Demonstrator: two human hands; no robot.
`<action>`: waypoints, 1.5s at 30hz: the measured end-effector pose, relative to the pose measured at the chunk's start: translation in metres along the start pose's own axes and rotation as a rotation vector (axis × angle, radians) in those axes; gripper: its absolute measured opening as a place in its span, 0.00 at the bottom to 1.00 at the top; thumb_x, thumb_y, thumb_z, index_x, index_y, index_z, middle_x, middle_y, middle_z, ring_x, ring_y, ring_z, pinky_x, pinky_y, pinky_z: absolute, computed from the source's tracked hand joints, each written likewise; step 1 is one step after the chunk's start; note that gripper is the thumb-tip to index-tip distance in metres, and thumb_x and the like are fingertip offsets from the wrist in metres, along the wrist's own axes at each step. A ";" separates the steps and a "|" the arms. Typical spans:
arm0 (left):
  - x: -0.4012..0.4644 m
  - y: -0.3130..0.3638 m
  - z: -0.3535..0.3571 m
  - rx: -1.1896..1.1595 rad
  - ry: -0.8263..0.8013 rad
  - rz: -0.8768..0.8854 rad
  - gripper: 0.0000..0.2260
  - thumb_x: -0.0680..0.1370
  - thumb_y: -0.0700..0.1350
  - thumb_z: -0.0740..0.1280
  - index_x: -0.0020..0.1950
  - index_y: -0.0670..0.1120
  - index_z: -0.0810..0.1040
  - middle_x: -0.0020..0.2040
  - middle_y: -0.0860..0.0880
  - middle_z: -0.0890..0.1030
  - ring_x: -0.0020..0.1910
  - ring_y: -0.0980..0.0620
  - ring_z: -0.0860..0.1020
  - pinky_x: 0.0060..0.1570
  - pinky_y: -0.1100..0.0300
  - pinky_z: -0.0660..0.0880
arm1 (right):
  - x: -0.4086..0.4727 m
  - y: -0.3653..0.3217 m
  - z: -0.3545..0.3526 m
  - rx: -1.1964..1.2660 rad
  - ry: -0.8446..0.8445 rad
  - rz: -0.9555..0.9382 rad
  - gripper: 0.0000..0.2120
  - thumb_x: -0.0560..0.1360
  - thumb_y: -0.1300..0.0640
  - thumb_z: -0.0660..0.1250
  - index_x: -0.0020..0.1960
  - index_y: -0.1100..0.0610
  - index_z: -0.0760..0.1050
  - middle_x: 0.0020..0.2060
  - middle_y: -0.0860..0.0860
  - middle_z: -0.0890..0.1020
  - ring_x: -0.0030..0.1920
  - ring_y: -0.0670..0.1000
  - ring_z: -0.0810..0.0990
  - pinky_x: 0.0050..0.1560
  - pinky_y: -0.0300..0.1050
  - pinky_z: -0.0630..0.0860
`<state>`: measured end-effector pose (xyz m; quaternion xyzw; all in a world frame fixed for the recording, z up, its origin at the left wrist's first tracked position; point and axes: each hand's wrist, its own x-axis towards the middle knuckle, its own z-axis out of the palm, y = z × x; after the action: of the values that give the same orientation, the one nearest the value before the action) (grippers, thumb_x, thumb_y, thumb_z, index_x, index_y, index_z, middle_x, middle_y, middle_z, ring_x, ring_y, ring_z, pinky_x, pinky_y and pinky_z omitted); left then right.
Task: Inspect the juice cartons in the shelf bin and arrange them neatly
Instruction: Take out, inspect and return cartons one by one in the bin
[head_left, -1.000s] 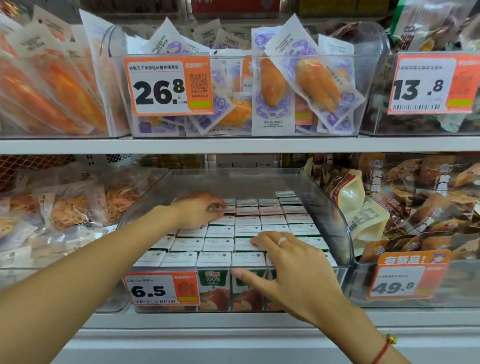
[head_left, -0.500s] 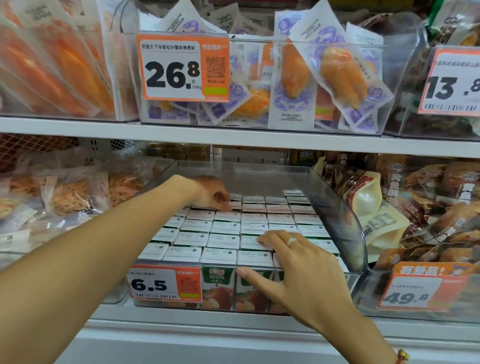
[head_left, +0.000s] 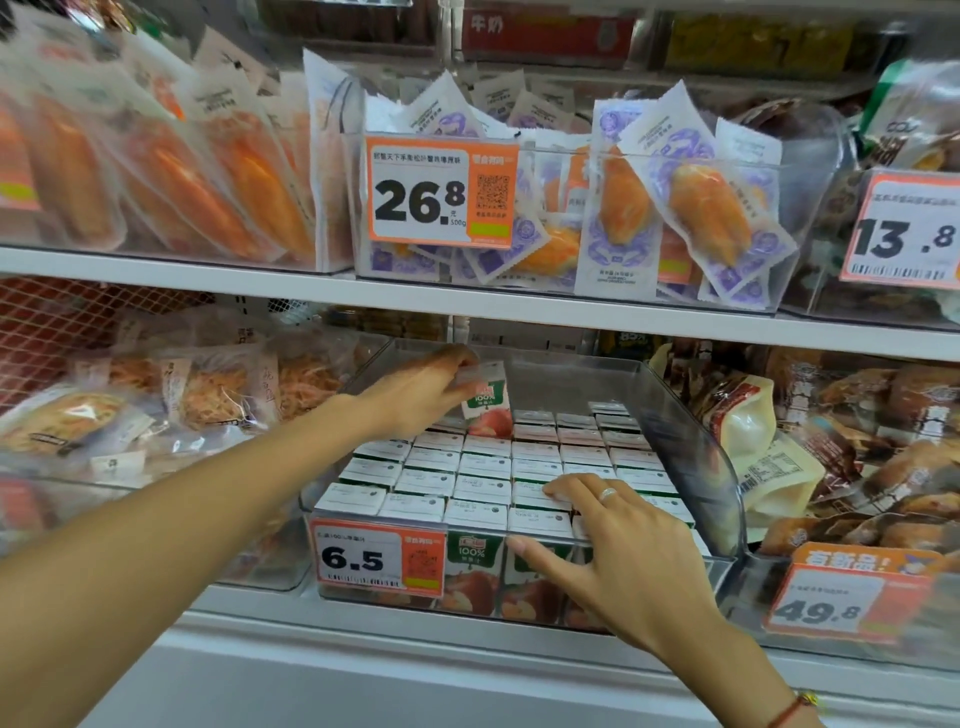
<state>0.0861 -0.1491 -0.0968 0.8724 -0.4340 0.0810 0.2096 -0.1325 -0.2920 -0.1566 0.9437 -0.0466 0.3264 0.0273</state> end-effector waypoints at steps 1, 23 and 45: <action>-0.006 0.003 -0.002 -0.040 0.093 -0.024 0.17 0.83 0.54 0.58 0.67 0.45 0.68 0.55 0.47 0.78 0.46 0.48 0.77 0.40 0.56 0.71 | 0.000 -0.001 -0.001 -0.006 -0.020 0.004 0.30 0.73 0.25 0.49 0.51 0.44 0.79 0.40 0.39 0.80 0.39 0.42 0.80 0.30 0.31 0.61; -0.214 0.095 0.001 -1.276 0.372 -0.628 0.16 0.73 0.58 0.69 0.50 0.47 0.83 0.39 0.51 0.86 0.37 0.58 0.84 0.38 0.63 0.80 | -0.020 -0.100 -0.056 1.149 -0.499 0.361 0.13 0.78 0.43 0.61 0.51 0.47 0.81 0.45 0.42 0.85 0.46 0.36 0.82 0.42 0.28 0.74; -0.223 0.056 0.019 -1.157 0.181 -0.481 0.07 0.81 0.48 0.64 0.56 0.52 0.80 0.49 0.54 0.86 0.46 0.59 0.84 0.41 0.69 0.78 | -0.027 -0.101 -0.028 1.340 -0.499 0.511 0.16 0.74 0.51 0.71 0.61 0.45 0.75 0.48 0.49 0.86 0.48 0.44 0.84 0.43 0.35 0.78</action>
<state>-0.0953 -0.0257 -0.1693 0.6808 -0.1801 -0.1426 0.6956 -0.1602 -0.1872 -0.1541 0.7642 -0.0601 0.0579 -0.6395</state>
